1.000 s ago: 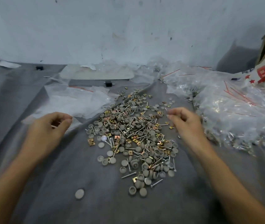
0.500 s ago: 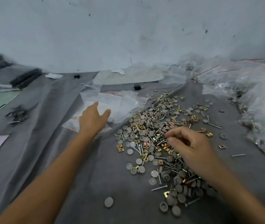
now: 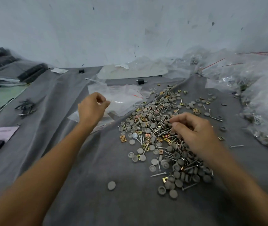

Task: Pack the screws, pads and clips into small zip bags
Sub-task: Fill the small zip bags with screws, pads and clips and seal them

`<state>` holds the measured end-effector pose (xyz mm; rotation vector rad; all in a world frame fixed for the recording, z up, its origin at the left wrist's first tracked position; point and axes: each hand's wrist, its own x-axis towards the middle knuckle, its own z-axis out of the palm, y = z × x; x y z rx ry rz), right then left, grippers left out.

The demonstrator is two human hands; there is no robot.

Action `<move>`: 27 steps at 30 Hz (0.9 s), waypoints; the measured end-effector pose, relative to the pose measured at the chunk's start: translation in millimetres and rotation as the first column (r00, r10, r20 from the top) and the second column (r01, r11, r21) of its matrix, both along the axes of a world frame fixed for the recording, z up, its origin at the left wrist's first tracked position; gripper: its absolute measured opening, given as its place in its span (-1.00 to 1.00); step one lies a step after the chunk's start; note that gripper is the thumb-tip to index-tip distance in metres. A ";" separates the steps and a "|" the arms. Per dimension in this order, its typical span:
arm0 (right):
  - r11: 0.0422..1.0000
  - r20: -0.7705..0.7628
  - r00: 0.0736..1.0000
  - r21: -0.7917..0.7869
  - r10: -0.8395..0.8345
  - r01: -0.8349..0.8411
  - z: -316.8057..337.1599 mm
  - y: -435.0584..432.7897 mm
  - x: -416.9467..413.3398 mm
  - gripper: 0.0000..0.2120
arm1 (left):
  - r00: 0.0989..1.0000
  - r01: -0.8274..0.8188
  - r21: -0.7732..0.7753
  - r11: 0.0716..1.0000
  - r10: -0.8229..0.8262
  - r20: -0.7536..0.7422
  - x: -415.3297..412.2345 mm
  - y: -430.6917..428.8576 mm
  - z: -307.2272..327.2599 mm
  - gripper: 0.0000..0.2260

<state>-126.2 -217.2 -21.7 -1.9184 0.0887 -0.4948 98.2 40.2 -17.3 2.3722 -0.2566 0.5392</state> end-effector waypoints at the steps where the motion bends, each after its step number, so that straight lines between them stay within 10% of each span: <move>1: 1.000 -0.003 1.000 0.004 0.009 -0.009 -0.5 1.0 0.2 -0.84 | 0.999 -0.030 0.014 0.999 0.030 -0.034 2.0 5.0 -1.2 -0.82; 6: 0.999 -0.034 0.998 0.016 0.044 -0.044 -3.0 1.6 -0.5 -0.79 | 0.971 -0.064 0.355 0.933 0.140 -0.192 25.8 32.2 -3.1 -0.81; 10: 0.998 -0.062 0.996 0.017 0.058 -0.057 -2.1 -0.2 0.4 -0.81 | 0.966 -0.122 0.218 0.968 0.166 -0.200 38.9 49.5 3.9 -0.97; 12: 0.997 -0.074 0.994 0.011 0.074 -0.074 -1.4 0.8 0.4 -0.83 | 0.948 -0.144 0.147 0.979 0.179 -0.261 44.1 56.1 7.3 -0.74; 18: 0.996 -0.096 0.991 0.020 0.093 -0.091 2.3 1.9 -1.9 -0.85 | 0.947 -0.067 0.415 0.907 0.189 -0.260 39.5 60.3 16.2 -0.65; 23: 0.995 -0.097 0.991 0.045 0.091 -0.087 6.7 2.2 -2.5 -0.85 | 0.988 -0.142 0.212 0.967 0.150 -0.021 9.7 49.6 35.8 -0.68; 27: 0.993 -0.070 0.992 0.076 0.100 -0.095 10.6 5.3 -4.8 -0.86 | 0.992 0.100 -0.084 0.991 -0.092 0.092 -64.8 13.6 50.6 -0.81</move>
